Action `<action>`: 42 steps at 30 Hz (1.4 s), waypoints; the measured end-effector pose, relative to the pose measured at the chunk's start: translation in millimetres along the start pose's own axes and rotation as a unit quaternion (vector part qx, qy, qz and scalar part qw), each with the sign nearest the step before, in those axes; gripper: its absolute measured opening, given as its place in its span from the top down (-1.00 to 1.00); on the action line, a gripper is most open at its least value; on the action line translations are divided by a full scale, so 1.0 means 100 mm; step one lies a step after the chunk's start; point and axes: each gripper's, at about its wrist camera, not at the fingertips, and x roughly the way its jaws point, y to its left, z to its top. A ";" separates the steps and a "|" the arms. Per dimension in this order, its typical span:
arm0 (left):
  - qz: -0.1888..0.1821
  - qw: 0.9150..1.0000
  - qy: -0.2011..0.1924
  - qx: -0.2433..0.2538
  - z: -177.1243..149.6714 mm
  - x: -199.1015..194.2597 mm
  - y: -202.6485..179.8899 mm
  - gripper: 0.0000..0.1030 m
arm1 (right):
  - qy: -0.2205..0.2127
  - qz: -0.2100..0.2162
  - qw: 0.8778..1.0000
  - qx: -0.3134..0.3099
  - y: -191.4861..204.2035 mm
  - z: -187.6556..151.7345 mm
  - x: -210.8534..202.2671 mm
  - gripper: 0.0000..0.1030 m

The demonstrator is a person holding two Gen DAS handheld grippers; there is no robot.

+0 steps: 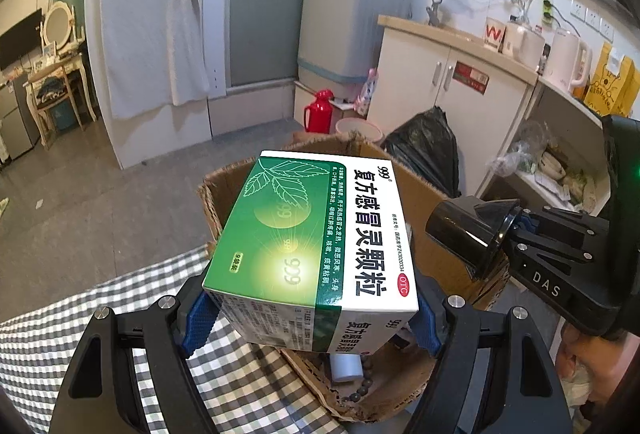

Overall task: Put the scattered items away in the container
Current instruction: 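Carry the medicine box and black object together over the cardboard box, then open the left gripper to drop the medicine box while the right drops the black object into the box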

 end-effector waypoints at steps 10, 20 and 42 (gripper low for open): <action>-0.006 1.000 0.007 0.013 0.05 0.10 -0.10 -0.56 | 0.040 -0.002 0.999 -0.012 0.01 -0.06 0.19 0.79; 0.001 0.998 0.060 0.025 0.02 0.48 -0.20 -0.56 | 0.079 -0.009 0.996 -0.032 0.04 -0.10 0.37 0.79; 0.011 0.994 0.103 0.036 -0.05 0.75 -0.21 -0.62 | 0.081 -0.018 0.996 -0.032 0.03 -0.11 0.38 0.24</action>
